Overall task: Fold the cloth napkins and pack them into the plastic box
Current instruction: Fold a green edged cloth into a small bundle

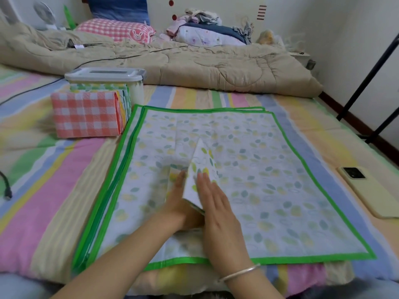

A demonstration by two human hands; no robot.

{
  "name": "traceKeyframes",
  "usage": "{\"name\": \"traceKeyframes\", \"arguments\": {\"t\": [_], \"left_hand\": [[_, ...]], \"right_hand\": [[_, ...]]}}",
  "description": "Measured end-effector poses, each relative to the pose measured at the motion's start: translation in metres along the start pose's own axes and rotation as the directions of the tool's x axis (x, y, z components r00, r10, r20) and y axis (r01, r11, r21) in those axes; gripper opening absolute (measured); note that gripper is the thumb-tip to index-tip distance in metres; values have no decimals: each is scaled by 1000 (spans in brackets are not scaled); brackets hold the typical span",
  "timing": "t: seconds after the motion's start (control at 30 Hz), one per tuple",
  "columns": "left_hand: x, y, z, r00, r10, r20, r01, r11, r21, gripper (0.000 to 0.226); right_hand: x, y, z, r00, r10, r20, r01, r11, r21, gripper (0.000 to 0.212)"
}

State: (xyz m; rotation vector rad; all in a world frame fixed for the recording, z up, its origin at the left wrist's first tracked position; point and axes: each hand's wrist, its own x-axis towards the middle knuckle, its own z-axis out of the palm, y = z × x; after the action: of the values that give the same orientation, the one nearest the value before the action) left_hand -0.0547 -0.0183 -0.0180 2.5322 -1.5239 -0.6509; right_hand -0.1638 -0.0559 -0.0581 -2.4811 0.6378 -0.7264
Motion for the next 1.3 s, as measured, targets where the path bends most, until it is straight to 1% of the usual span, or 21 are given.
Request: {"name": "traceKeyframes", "arguments": {"t": [0.03, 0.07, 0.1, 0.13, 0.17, 0.2, 0.23, 0.27, 0.3, 0.37, 0.43, 0.47, 0.5, 0.57, 0.63, 0.73, 0.9, 1.03, 1.1, 1.2, 1.3], "left_hand": [[-7, 1, -7, 991, -120, 51, 130, 953, -272, 51], [-5, -1, -11, 963, -196, 184, 265, 795, -546, 49], [1, -7, -15, 958, -155, 241, 287, 526, -801, 45], [11, -17, -19, 976, -133, 174, 202, 241, -949, 42], [25, -31, -18, 979, -197, 56, 70, 62, -996, 40], [38, -45, -18, 959, -285, -7, -18, -37, -999, 37], [45, -57, -19, 939, -341, -48, -75, -66, -995, 34], [50, -67, -20, 931, -354, -84, -105, -41, -994, 33], [52, -75, -23, 926, -341, -162, -149, 65, -987, 35], [51, -89, -23, 909, -220, -353, -234, 432, -871, 41], [50, -94, -17, 871, 81, -485, -344, 805, -484, 49], [52, -95, -14, 856, 223, -466, -367, 897, -244, 58], [54, -96, -10, 865, 304, -399, -348, 937, -40, 69], [56, -97, -3, 915, 290, -282, -231, 947, 226, 83], [54, -95, 1, 947, 216, -236, -132, 936, 327, 91], [48, -87, 0, 969, 164, -184, -108, 954, 278, 97], [38, -73, 3, 983, 115, -140, -83, 972, 219, 84], [35, -74, 14, 976, 100, -196, -54, 972, 228, 102], [35, -75, 18, 972, 91, -215, -42, 973, 225, 101], [33, -70, 17, 970, 85, -229, -39, 979, 198, 85], [30, -63, 13, 971, 72, -230, -42, 990, 132, 88]], "right_hand": [[-1, -1, 5, 999, -38, 2, 38, 995, -90, 76], [0, 0, 7, 998, -54, 15, 55, 986, -155, 74], [1, -1, 8, 999, -31, 36, 37, 981, -188, 73], [2, 0, 9, 999, -10, 44, 19, 975, -221, 74], [2, 1, 11, 998, -8, 58, 23, 965, -261, 75], [3, 1, 11, 997, -16, 75, 38, 953, -300, 76], [3, 1, 11, 996, -22, 86, 49, 940, -338, 74], [2, 1, 12, 995, -22, 98, 57, 928, -369, 71], [2, 1, 12, 993, -21, 115, 65, 917, -393, 69], [4, 0, 15, 986, -13, 166, 83, 900, -428, 66], [5, 2, 18, 981, -30, 194, 120, 875, -469, 64], [6, 4, 19, 978, -41, 205, 138, 863, -487, 63], [5, 5, 18, 975, -51, 216, 154, 855, -495, 63], [4, 7, 15, 972, -75, 223, 179, 851, -494, 62], [3, 9, 10, 970, -93, 223, 193, 853, -485, 61], [1, 13, 7, 966, -160, 205, 241, 846, -476, 57], [1, 12, 9, 971, -211, 111, 238, 841, -486, 55], [-5, 10, -2, 983, -181, -13, 146, 831, -536, 50], [-8, 9, -11, 992, -121, -47, 71, 808, -584, 42], [-11, 10, -18, 998, -57, -29, 26, 779, -626, 35], [-15, 17, -18, 991, -125, 47, 127, 763, -634, 31]]}}
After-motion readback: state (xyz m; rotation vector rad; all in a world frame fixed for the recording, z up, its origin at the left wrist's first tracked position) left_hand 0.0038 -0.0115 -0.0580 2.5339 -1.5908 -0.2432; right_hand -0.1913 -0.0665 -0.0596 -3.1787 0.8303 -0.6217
